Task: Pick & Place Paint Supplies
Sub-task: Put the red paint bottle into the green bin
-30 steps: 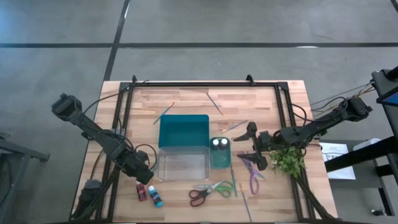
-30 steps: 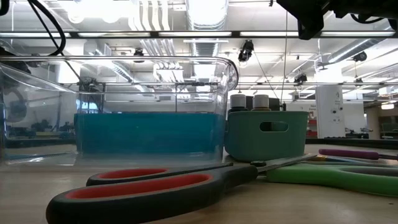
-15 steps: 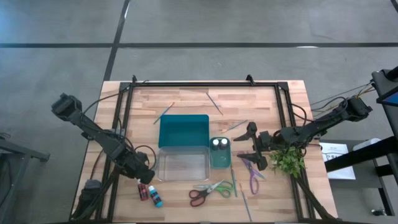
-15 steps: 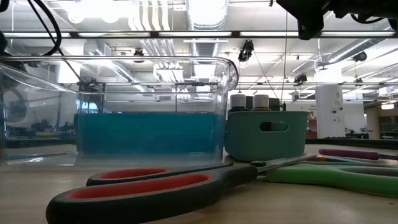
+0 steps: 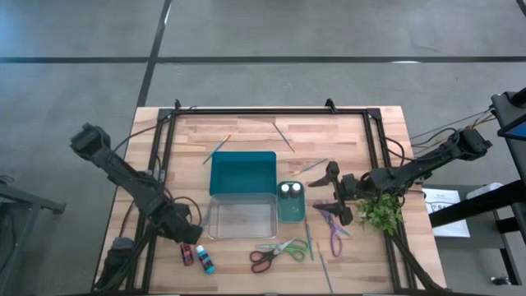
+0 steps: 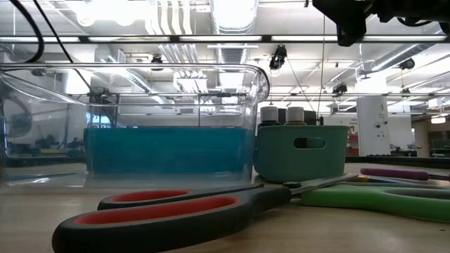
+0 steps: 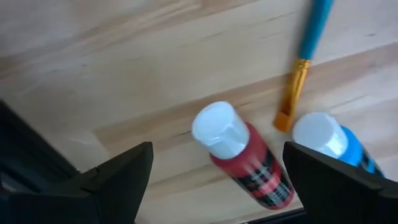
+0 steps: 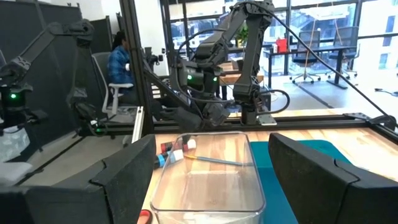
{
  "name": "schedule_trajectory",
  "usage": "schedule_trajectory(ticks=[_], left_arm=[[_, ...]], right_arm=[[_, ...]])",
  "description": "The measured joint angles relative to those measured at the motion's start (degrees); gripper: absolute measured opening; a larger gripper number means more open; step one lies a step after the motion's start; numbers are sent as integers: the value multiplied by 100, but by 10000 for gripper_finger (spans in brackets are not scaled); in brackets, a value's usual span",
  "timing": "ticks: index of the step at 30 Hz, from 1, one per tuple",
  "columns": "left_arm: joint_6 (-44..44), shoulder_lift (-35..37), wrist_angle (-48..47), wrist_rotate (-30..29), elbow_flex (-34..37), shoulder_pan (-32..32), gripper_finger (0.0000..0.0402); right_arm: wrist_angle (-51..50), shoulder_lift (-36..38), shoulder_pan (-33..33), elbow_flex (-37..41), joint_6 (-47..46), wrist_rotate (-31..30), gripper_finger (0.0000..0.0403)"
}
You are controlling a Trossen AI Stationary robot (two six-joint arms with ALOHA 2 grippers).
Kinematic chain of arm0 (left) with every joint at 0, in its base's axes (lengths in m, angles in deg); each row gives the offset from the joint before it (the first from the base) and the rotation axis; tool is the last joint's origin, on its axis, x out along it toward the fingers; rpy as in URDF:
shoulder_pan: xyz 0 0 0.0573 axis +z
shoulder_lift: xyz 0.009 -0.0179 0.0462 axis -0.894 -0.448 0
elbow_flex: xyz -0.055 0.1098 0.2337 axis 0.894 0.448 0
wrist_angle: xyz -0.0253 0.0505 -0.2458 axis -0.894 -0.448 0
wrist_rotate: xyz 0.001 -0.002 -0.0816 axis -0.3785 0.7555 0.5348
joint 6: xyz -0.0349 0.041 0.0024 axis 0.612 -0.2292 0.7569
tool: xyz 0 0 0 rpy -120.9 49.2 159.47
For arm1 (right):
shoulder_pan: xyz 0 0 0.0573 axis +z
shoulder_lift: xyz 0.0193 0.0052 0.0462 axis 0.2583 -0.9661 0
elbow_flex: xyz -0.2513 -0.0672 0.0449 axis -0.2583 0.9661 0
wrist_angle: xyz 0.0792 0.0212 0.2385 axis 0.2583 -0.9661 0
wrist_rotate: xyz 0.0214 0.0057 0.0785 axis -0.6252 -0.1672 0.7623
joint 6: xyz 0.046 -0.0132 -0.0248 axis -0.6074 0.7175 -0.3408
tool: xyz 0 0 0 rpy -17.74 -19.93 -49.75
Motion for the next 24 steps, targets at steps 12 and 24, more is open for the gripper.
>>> schedule_trajectory(ticks=[12, 24], left_arm=[[743, -154, -238, -214, 0, -121, 368], [810, -406, -12, -352, 0, -141, 368]], right_arm=[[-10, 0, 0, 0, 93, 0, 309], [-107, -2, 0, 0, 94, -2, 309]])
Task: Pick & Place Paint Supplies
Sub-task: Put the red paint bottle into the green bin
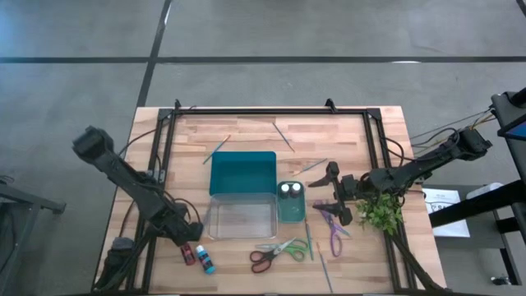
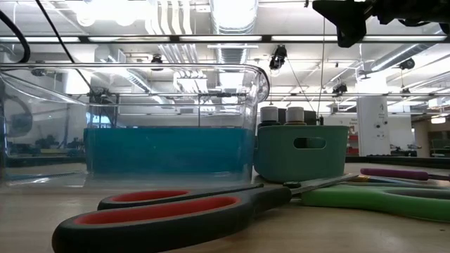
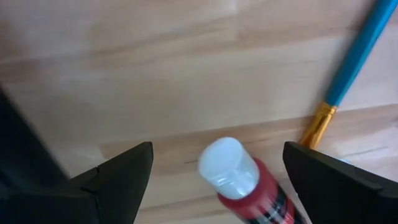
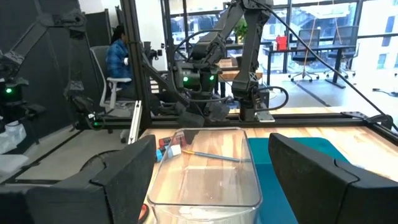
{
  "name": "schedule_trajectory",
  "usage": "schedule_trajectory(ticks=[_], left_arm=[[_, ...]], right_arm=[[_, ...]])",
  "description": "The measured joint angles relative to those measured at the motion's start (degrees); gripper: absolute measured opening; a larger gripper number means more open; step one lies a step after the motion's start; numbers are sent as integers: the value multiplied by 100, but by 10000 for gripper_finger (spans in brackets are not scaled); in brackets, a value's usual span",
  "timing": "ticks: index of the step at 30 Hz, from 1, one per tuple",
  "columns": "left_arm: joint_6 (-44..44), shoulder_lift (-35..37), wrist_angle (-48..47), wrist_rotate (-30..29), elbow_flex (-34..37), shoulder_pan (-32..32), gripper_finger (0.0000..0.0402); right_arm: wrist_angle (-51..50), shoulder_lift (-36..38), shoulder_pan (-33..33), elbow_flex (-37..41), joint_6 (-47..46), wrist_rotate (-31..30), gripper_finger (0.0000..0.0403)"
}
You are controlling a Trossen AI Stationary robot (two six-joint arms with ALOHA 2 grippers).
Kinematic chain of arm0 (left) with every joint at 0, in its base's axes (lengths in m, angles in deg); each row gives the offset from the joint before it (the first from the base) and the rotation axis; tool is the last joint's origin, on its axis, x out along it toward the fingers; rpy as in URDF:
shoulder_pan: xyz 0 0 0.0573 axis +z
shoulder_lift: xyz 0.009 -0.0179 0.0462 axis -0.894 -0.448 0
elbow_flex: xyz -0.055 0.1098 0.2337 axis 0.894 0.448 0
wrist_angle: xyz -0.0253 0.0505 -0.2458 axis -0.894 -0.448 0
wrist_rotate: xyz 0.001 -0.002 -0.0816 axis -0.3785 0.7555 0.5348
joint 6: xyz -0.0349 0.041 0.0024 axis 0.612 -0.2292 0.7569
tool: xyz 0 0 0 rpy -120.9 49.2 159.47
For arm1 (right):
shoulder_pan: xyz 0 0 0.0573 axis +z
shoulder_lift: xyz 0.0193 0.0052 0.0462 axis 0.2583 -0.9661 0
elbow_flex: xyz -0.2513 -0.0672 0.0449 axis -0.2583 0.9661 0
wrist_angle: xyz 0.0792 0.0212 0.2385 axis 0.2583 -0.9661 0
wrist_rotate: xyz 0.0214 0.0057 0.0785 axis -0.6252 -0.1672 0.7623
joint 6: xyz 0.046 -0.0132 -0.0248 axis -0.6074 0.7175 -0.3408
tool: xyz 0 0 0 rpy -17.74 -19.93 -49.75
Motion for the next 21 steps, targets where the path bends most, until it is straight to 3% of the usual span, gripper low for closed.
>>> schedule_trajectory(ticks=[5, 10, 21], left_arm=[[-55, -361, 528, 82, -2, -4, 368], [-90, -502, 548, 436, -13, -4, 368], [-109, -502, 503, 501, -4, -9, 365]], right_arm=[[-34, 0, 0, 0, 30, -1, 309], [-32, 0, 0, 0, 107, -1, 309], [-29, 0, 0, 0, 78, -1, 309]])
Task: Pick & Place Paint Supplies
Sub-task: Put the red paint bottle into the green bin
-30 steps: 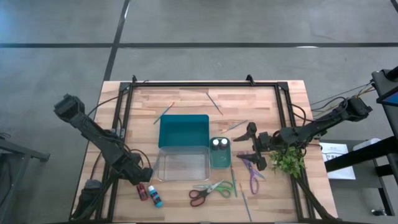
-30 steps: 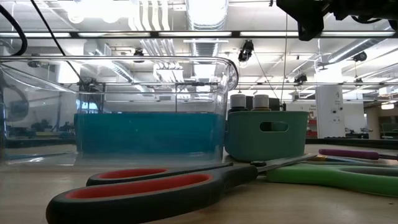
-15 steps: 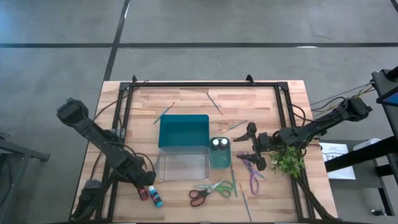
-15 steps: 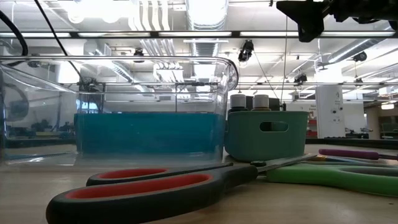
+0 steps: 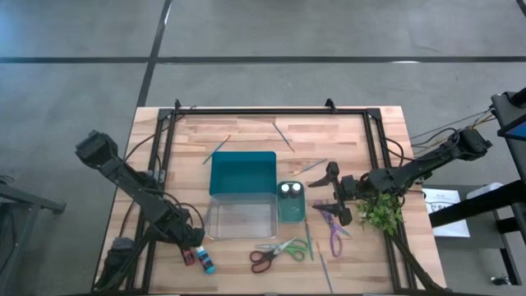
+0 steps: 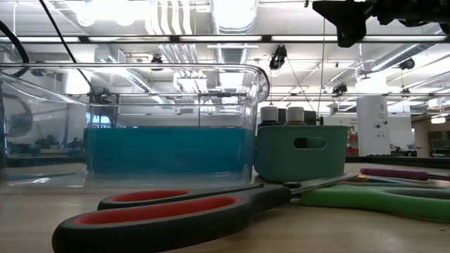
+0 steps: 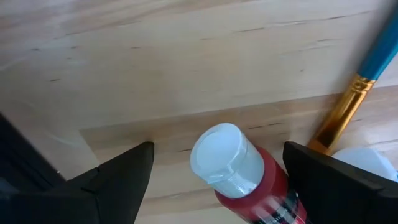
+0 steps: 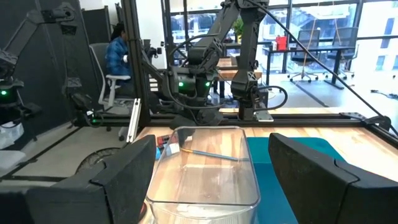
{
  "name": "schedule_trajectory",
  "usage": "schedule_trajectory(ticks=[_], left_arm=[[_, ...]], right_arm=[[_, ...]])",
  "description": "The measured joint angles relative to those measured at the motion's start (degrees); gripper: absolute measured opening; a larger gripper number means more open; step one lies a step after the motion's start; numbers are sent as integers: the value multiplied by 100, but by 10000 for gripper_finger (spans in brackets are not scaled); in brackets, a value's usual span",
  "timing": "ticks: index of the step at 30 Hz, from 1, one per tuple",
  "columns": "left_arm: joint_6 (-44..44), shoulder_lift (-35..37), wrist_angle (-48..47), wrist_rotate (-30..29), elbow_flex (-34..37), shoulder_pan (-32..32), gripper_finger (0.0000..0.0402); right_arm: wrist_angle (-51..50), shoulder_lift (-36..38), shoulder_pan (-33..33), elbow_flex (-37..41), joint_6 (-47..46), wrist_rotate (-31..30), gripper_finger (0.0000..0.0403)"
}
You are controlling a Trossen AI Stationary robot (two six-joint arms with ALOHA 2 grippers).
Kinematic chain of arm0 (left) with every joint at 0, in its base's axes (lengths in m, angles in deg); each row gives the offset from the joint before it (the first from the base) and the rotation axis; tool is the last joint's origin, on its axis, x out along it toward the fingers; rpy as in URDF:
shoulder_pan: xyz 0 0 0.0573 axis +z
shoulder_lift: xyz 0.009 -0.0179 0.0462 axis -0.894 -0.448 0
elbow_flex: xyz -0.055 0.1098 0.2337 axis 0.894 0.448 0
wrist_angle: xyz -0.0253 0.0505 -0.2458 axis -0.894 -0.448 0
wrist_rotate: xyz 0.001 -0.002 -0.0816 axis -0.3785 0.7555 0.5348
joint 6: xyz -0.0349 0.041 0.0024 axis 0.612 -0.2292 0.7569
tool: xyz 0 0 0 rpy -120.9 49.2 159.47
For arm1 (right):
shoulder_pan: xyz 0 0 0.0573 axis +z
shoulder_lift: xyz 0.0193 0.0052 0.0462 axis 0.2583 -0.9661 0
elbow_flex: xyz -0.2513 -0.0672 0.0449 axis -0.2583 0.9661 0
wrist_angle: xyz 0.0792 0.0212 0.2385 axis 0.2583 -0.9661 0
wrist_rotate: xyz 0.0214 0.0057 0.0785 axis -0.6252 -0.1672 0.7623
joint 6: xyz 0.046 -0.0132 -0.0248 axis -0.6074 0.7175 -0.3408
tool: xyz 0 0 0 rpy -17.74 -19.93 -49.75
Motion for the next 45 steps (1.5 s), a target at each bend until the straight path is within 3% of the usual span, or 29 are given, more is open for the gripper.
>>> schedule_trajectory(ticks=[4, 14, 20, 25, 45], left_arm=[[0, 0, -18, 8, 4, 0, 335], [-2, -4, 0, 85, 20, 0, 193], [-99, -4, 4, 86, 28, 0, 139], [-528, -3, 8, 102, 27, 0, 130], [-870, 2, -274, -57, 15, 4, 131]], right_arm=[[1, 0, 0, 0, -19, 0, 309], [0, 0, 1, 0, -27, 0, 309], [0, 0, 0, 0, -37, 0, 309], [-2, 0, 0, 0, -37, 0, 309], [-54, -2, 2, 0, -22, 114, 309]])
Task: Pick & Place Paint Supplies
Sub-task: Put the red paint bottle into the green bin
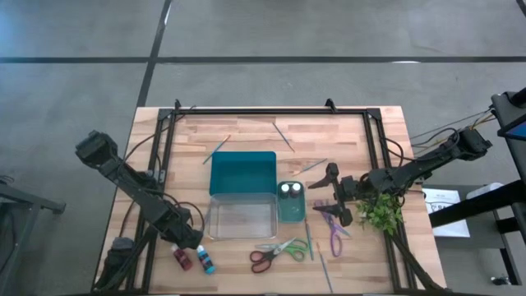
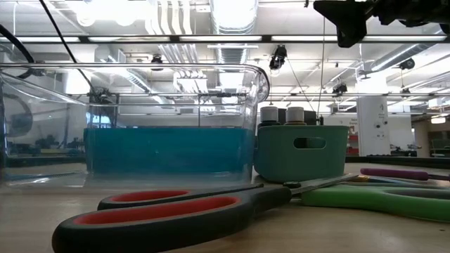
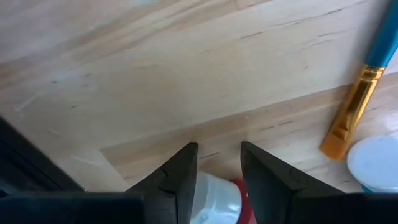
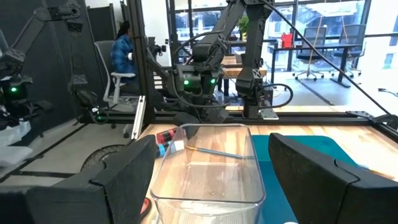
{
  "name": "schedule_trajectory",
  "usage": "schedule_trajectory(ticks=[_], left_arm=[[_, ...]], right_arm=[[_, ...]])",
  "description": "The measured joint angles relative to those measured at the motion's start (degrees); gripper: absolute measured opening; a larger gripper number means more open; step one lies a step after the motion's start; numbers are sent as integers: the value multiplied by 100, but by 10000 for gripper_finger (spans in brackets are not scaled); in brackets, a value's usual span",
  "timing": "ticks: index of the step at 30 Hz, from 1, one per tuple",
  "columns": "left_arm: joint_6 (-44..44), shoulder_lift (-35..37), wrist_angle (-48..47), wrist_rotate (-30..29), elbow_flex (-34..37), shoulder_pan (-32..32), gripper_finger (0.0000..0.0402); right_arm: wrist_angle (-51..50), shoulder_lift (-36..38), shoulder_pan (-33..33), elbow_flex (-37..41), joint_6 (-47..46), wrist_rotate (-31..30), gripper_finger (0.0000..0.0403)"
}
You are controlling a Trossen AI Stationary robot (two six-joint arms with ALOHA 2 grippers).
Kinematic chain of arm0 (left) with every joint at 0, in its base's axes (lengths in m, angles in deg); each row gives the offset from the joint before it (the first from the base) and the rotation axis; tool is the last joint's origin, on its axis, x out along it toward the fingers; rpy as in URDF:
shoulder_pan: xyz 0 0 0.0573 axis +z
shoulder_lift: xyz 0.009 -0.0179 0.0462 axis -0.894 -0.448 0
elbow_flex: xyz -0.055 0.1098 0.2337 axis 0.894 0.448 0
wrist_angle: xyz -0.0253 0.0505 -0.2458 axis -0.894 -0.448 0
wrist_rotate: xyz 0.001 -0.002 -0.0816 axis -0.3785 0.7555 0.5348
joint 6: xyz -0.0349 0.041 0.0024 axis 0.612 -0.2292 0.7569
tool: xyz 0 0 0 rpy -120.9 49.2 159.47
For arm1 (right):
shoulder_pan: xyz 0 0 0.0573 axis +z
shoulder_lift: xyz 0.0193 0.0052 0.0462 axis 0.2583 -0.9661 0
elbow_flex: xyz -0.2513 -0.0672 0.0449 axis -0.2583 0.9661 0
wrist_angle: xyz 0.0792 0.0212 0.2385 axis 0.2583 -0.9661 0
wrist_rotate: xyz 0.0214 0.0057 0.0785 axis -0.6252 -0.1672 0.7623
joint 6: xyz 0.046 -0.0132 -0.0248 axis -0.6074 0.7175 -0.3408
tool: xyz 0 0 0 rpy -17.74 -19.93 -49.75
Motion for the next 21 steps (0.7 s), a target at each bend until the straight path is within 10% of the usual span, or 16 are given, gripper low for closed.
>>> schedule_trajectory(ticks=[21], left_arm=[[-422, 882, -637, -354, -28, 81, 132]], right_arm=[[-55, -4, 0, 0, -87, 46, 309]])
